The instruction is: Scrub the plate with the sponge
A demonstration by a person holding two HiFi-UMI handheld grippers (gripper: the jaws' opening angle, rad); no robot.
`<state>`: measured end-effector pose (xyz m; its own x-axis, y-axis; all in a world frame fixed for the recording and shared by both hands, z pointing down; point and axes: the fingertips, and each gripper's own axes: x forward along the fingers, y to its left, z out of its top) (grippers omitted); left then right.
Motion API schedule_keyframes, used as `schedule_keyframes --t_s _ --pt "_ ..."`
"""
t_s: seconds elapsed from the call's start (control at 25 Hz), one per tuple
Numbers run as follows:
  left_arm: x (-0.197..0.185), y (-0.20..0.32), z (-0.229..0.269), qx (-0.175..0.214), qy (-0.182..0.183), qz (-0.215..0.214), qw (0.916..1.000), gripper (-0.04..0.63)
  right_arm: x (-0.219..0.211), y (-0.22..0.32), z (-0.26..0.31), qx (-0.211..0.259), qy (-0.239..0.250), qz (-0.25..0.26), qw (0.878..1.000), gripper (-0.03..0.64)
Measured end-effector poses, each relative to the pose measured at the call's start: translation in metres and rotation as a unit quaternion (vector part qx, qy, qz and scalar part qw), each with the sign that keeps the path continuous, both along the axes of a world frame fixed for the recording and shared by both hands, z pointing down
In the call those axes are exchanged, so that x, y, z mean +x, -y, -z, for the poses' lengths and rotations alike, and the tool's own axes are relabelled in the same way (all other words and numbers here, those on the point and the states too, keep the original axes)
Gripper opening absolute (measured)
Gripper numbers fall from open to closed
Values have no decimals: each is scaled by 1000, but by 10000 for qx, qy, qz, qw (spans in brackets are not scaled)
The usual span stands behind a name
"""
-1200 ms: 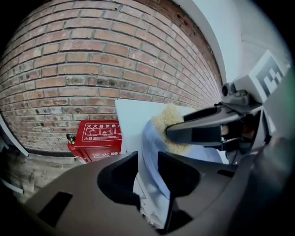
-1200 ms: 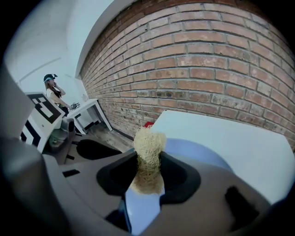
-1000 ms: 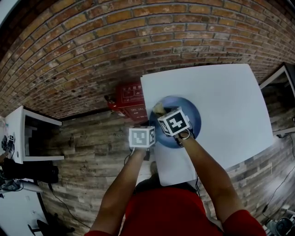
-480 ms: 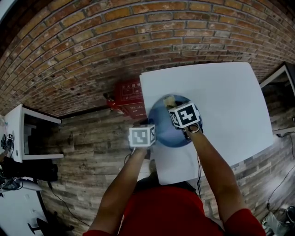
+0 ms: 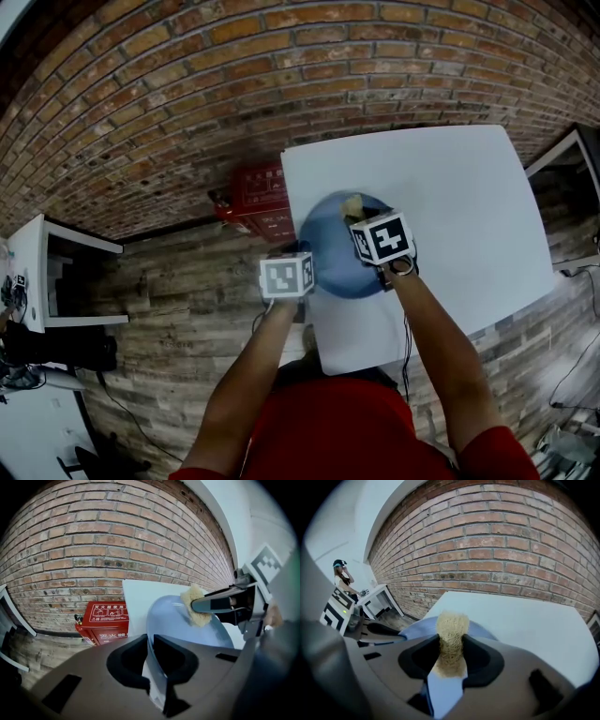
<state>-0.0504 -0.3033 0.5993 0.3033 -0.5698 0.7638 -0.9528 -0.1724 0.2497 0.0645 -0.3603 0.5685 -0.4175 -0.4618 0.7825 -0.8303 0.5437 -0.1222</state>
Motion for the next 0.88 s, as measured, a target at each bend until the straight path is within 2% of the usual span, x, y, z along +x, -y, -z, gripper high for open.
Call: schedule_keyframes --t_s 0.12,0.24,0.4,0.68,0.88 --pt "0 0 0 6 -35 32 10000 49 -39 -21 5 -93 317 302 9990 152" --pt "-1 0 1 24 -60 45 10000 49 -70 -37 3 -173 409 551 9975 153" --pt "-1 0 1 50 -77 87 9999 48 -85 -44 -5 -270 379 641 9969 153" --pt "-3 0 0 47 -66 127 9999 48 -70 -39 -11 -318 277 556 9976 153" --pt "-2 -1 0 27 -108 124 9999 48 -24 -27 -12 -287 55 182 9994 153"
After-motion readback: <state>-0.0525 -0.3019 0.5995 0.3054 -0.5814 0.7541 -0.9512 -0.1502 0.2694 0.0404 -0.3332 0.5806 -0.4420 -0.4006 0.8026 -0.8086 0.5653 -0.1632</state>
